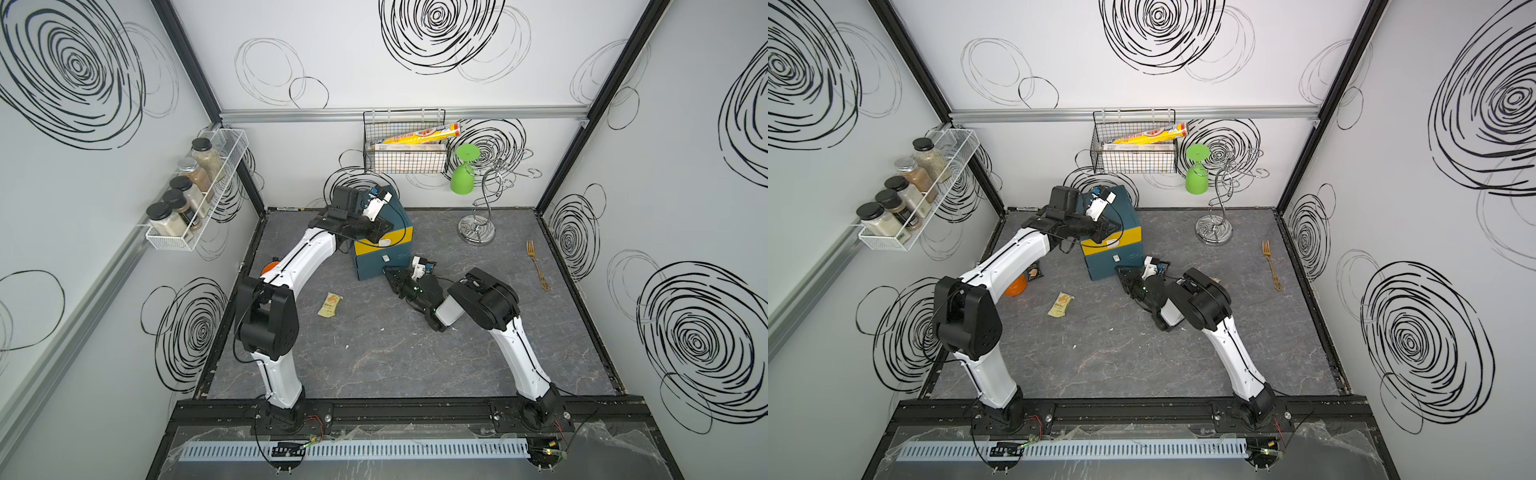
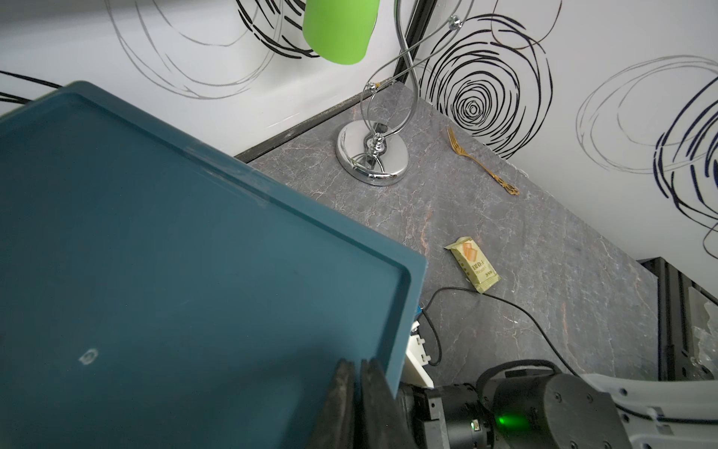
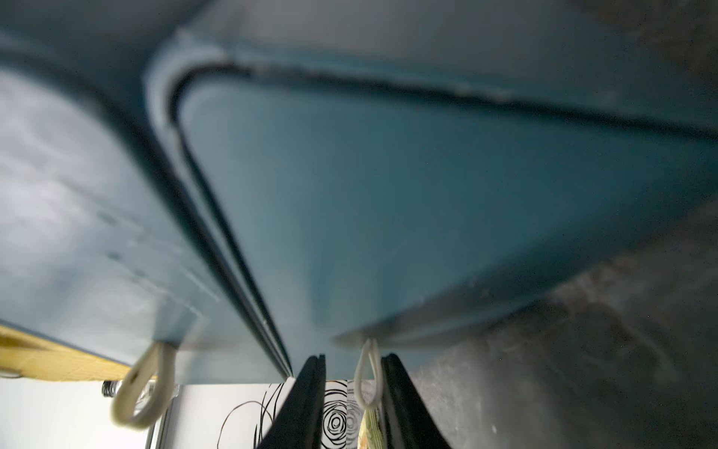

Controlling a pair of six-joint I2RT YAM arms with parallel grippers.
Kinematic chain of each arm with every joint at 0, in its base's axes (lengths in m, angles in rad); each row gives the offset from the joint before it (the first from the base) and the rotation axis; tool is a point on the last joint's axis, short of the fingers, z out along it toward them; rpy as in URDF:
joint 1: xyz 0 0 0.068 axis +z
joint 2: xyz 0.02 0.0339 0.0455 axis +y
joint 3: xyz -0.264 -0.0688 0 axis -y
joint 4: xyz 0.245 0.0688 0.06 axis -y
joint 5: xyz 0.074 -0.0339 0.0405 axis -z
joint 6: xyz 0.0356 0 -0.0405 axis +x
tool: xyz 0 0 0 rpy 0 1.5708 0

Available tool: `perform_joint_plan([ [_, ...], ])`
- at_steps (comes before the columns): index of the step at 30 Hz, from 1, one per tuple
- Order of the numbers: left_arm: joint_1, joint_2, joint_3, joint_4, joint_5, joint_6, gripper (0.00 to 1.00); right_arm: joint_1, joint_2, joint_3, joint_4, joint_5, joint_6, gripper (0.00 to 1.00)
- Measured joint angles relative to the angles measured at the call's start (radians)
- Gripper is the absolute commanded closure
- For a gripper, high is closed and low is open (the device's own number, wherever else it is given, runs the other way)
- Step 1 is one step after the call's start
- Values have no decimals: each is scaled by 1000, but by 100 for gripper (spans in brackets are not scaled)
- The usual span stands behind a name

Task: Take the cookies out of the drawer
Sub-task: Open the drawer in the storage box.

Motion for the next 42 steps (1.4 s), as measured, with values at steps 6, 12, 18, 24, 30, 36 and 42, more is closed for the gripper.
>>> perform_joint_plan([
  [6,1,-3,-6,3,1,0,86,-1,-3,9,-23,0,11,100],
  [12,3,-14,-23,10,8,0,86,0,-36,-45,-25,2,10,100],
  [18,3,-30,-41,12,15,0,86,34,-129,-201,-19,22,3,100],
  [24,3,-39,-51,16,15,0,86,103,-192,-330,12,97,19,100],
  [30,1,-69,-94,31,23,0,86,180,-229,-412,43,167,39,100],
  [36,-3,-102,-129,27,23,0,86,242,-284,-462,16,212,38,100],
  [42,-4,-103,-130,28,23,0,86,284,-332,-502,-5,257,39,100],
])
